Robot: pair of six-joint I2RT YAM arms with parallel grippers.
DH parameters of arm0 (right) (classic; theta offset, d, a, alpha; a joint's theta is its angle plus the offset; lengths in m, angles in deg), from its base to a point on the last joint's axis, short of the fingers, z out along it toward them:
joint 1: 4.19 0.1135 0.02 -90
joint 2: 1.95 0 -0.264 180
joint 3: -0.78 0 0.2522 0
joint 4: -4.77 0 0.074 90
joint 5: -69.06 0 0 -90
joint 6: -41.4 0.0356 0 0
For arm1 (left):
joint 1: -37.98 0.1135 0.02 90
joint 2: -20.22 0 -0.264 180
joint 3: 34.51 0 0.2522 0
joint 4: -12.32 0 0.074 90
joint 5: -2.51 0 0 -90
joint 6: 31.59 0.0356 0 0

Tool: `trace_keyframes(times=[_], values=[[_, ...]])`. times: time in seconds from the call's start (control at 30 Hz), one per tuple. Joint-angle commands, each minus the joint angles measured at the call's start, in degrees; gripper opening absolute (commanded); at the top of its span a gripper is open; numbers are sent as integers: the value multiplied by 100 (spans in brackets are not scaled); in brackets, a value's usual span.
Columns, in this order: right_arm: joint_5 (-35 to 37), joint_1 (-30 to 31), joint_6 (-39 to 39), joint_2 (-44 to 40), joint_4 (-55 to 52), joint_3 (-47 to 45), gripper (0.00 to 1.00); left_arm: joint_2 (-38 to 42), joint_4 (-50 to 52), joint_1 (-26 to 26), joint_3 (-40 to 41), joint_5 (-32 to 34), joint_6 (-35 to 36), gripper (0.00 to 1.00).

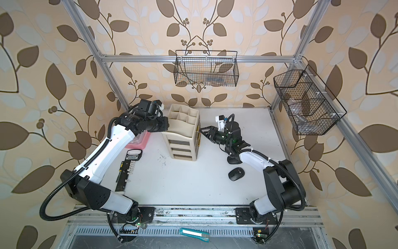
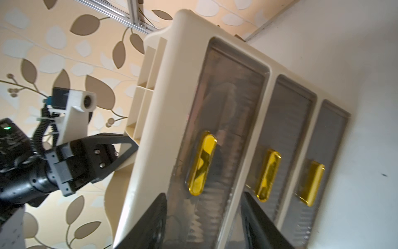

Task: Take the mice out of the drawer
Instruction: Close the drawer of the storage box, then open the drawer in the storage box.

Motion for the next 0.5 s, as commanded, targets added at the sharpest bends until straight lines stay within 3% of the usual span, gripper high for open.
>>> trace_keyframes(times=[0.0,0.47], values=[[-175,70,883,373,1225,-23,52,-70,408,1,-144,-232,-123,6],[-113,218,1514,1070,1991,142,29,-139,452,1,-280,-154,-138,6]])
